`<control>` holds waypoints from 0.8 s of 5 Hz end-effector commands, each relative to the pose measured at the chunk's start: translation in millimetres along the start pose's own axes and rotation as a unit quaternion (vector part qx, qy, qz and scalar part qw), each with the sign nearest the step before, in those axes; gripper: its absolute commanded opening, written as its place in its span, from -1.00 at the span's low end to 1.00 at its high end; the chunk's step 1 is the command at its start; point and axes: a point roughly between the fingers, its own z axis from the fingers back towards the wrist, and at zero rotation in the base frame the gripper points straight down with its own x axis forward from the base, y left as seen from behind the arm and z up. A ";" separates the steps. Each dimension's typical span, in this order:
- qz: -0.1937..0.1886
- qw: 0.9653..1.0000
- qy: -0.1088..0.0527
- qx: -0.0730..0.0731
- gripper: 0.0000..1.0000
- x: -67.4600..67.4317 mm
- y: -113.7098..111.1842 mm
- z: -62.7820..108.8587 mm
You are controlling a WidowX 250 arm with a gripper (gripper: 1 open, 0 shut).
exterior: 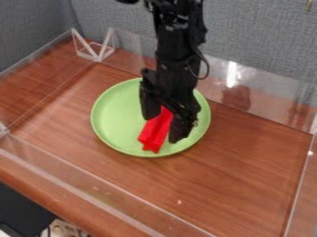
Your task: Put the red object on the right side
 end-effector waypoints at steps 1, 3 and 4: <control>0.010 1.000 -0.013 0.008 1.00 2.3 -0.7 1.1; -0.001 1.000 -0.012 0.010 -1.00 0.1 24.8 -9.7; 0.001 1.000 -0.019 0.014 1.00 -3.9 31.0 -4.6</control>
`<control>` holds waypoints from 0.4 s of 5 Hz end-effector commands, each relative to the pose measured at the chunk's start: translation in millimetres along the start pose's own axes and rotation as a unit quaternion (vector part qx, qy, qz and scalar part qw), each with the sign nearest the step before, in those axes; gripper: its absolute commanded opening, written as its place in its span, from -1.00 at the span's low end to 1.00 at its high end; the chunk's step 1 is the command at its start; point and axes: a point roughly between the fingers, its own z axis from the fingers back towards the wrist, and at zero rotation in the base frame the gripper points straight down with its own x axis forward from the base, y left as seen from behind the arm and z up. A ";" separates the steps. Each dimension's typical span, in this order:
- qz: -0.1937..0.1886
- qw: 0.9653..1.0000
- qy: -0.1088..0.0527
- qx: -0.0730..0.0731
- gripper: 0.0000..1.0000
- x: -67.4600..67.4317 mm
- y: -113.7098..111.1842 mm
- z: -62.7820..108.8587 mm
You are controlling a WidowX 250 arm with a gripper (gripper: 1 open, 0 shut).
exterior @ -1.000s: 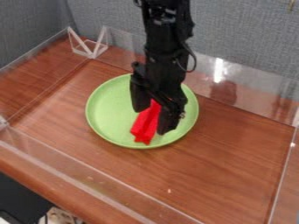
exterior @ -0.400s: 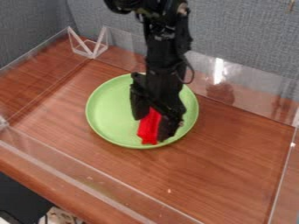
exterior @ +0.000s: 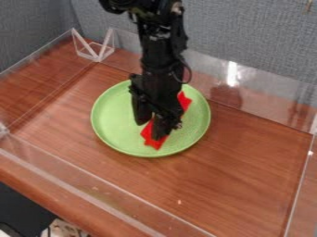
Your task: Put the red object on the right side
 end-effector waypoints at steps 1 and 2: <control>0.018 0.999 -0.024 0.014 1.00 -2.7 -5.3 21.8; 0.005 1.000 -0.025 0.014 -1.00 -1.3 0.4 19.3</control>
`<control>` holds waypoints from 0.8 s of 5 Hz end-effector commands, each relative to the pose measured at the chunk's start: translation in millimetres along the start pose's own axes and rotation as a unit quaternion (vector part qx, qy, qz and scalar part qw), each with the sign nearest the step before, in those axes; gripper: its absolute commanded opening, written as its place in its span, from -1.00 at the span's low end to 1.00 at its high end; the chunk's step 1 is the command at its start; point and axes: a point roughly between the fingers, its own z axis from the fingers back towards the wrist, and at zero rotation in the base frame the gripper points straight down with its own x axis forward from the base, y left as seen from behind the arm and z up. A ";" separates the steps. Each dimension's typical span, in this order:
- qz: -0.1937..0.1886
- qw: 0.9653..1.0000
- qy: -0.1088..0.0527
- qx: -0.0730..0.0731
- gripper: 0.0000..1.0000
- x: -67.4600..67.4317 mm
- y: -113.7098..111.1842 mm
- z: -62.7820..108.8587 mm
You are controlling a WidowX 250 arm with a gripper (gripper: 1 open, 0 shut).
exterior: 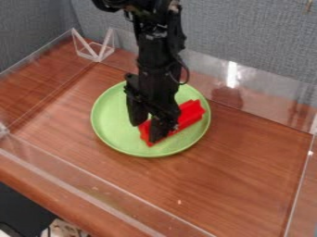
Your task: Put the red object on the right side
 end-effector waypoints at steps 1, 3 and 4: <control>-0.014 0.999 -0.027 0.011 -1.00 5.7 10.7 14.8; -0.046 0.994 -0.088 0.045 -1.00 17.2 4.4 67.7; -0.042 0.992 -0.108 0.053 -1.00 26.8 -25.4 89.3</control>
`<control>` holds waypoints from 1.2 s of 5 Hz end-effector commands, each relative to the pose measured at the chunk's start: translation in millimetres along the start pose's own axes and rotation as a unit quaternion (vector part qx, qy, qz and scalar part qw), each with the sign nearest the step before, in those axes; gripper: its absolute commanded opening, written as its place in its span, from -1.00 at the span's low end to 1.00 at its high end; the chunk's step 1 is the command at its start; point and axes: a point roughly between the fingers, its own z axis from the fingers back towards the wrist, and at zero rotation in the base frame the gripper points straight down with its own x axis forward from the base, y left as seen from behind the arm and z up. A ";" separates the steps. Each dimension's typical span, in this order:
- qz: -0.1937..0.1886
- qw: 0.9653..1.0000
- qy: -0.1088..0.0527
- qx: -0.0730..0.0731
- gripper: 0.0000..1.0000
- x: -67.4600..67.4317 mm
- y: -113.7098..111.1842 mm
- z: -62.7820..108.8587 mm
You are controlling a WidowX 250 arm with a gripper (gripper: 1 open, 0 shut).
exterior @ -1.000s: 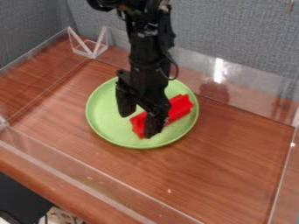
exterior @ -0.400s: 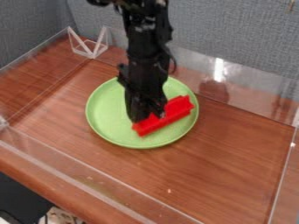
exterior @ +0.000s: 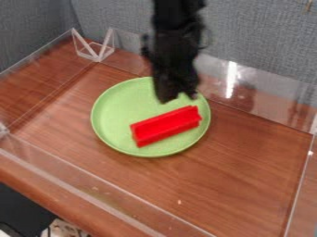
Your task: Put the red object on the right side
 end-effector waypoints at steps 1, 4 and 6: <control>0.025 1.000 -0.017 0.003 1.00 13.0 -11.3 -1.0; -0.019 1.000 0.012 -0.019 1.00 -7.4 -7.6 -76.4; -0.029 1.000 0.012 -0.005 1.00 -15.9 18.7 -55.8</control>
